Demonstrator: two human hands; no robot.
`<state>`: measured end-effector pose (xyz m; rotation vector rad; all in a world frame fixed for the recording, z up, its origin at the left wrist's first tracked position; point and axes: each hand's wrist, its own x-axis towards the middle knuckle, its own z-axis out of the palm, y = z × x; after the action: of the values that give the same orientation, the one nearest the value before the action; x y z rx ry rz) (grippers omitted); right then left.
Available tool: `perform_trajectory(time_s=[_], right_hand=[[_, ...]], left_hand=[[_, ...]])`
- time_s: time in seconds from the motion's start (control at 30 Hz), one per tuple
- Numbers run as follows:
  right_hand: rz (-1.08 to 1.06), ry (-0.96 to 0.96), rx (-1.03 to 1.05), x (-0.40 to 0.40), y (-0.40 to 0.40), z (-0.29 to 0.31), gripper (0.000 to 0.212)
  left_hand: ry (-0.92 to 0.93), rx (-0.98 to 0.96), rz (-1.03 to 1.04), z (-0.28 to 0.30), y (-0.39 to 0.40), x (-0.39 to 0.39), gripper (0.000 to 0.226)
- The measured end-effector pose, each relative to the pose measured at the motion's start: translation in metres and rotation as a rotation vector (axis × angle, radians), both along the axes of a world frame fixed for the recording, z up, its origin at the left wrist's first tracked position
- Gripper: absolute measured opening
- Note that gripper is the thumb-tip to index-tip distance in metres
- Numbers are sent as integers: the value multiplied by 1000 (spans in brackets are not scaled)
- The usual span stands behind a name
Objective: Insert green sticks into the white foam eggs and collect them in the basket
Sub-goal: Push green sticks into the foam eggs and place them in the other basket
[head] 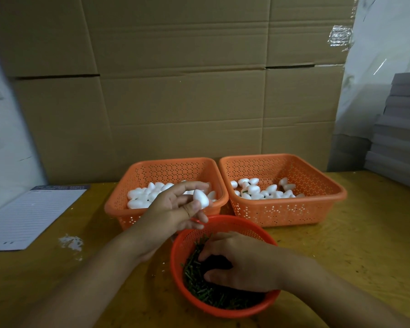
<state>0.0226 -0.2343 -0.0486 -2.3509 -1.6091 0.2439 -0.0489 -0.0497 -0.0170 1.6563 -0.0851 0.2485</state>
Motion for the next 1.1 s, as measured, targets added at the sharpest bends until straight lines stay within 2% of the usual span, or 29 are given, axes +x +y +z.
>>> perform_trajectory(time_s=[0.13,0.33,0.63,0.93,1.1], right_hand=[[-3,3,6,0,0,1,41],[-22,-13,38,-3,0,1,37],[-37,-32,221,-3,1,4,10],[-108,26,359,-5,0,11,7],[-126,19,356,-8,1,9,17]], left_hand=[[40,-94,-48,2,0,0,41],[91,-122,-81,2,-1,-1,42],[103,-120,-106,3,-3,-1,40],[79,-66,-75,3,0,-2,39],[73,-86,-74,5,0,-2,32]])
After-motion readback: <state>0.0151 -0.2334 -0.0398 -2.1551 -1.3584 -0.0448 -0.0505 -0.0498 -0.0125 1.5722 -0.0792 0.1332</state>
